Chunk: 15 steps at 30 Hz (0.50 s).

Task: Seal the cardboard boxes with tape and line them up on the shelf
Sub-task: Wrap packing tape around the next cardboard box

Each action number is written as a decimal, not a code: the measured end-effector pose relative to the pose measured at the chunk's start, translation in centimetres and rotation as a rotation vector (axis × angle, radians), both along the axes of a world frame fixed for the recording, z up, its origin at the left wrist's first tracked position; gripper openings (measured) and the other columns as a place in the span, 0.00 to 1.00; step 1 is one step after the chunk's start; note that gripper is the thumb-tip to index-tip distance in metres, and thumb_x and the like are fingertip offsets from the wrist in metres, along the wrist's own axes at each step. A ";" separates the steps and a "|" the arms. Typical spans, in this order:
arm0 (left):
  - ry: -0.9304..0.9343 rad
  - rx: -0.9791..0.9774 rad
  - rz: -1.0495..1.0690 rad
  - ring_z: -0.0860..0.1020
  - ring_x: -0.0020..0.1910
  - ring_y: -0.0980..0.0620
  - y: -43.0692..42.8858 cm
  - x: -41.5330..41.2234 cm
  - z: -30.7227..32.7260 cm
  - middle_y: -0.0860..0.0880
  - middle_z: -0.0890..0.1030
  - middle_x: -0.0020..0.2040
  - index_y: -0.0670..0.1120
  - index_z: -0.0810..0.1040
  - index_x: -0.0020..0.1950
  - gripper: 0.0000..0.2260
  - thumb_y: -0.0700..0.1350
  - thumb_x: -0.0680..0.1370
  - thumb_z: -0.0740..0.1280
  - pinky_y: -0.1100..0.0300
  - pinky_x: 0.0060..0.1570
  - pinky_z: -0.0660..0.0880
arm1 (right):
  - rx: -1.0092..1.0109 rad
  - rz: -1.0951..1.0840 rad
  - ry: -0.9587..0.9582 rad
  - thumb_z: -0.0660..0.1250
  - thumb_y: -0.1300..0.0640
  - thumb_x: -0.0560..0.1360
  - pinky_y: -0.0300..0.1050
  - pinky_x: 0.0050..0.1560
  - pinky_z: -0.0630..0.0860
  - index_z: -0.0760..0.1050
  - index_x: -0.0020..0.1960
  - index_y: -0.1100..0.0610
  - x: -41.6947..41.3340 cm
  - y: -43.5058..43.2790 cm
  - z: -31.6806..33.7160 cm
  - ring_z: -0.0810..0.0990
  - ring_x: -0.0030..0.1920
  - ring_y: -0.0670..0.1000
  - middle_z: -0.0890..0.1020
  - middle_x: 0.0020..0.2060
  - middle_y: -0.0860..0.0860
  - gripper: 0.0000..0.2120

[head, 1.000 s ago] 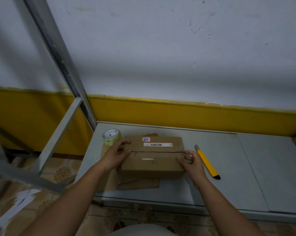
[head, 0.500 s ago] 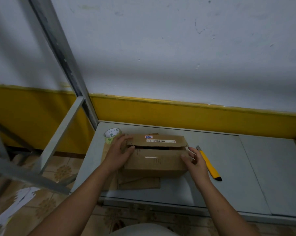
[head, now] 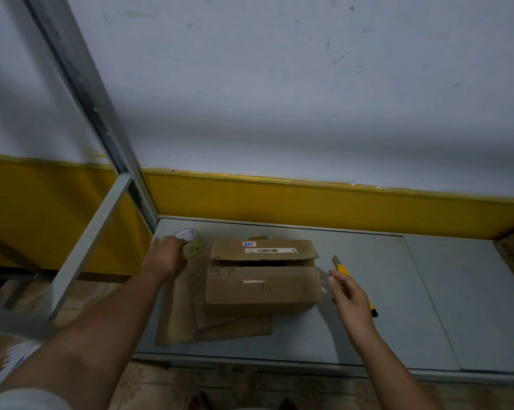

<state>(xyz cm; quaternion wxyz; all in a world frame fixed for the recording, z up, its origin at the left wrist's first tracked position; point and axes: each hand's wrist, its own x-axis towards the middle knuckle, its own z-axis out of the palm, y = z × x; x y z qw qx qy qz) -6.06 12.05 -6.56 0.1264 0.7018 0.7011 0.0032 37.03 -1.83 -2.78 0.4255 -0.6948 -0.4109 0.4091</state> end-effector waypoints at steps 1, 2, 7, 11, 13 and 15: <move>0.045 -0.001 -0.008 0.76 0.68 0.42 0.2 0.0 -0.4 0.45 0.80 0.69 0.53 0.80 0.71 0.23 0.49 0.76 0.74 0.47 0.71 0.70 | -0.001 -0.003 -0.010 0.68 0.49 0.81 0.58 0.68 0.76 0.80 0.62 0.45 0.2 -0.1 0.3 0.79 0.62 0.43 0.81 0.58 0.39 0.10; 0.051 0.016 -0.003 0.75 0.67 0.42 0.2 0.3 -0.7 0.45 0.80 0.68 0.51 0.81 0.69 0.20 0.49 0.77 0.73 0.47 0.72 0.68 | 0.000 -0.009 -0.021 0.68 0.49 0.81 0.58 0.67 0.77 0.81 0.60 0.45 0.5 -0.2 0.6 0.79 0.60 0.43 0.83 0.56 0.39 0.09; -0.197 0.234 -0.021 0.79 0.59 0.40 -0.8 -0.6 1.5 0.45 0.85 0.54 0.51 0.83 0.54 0.06 0.43 0.79 0.70 0.38 0.77 0.62 | 0.096 -0.049 -0.100 0.68 0.53 0.82 0.52 0.60 0.79 0.83 0.52 0.46 0.1 -0.1 4.2 0.81 0.52 0.41 0.85 0.47 0.42 0.06; -0.220 0.394 -0.165 0.78 0.57 0.51 -1.2 -1.1 8.8 0.55 0.81 0.51 0.56 0.76 0.50 0.08 0.43 0.80 0.71 0.41 0.80 0.58 | 0.246 0.019 -0.217 0.69 0.54 0.81 0.51 0.62 0.80 0.81 0.57 0.47 -1.8 2.1 8.8 0.81 0.55 0.39 0.84 0.53 0.42 0.06; -0.211 0.436 -0.274 0.78 0.56 0.50 -1.6 0.0 13.3 0.54 0.79 0.51 0.56 0.73 0.52 0.11 0.42 0.80 0.72 0.43 0.80 0.58 | 0.286 0.143 -0.231 0.70 0.49 0.79 0.51 0.64 0.79 0.80 0.61 0.47 -3.7 4.0 12.0 0.80 0.58 0.40 0.83 0.56 0.41 0.11; -0.161 0.478 -0.401 0.78 0.57 0.48 -2.0 1.5 16.8 0.51 0.81 0.52 0.51 0.76 0.54 0.07 0.42 0.80 0.72 0.43 0.80 0.56 | 0.328 0.336 -0.251 0.72 0.41 0.74 0.46 0.67 0.76 0.77 0.67 0.48 -5.8 5.9 15.3 0.78 0.63 0.40 0.81 0.62 0.41 0.24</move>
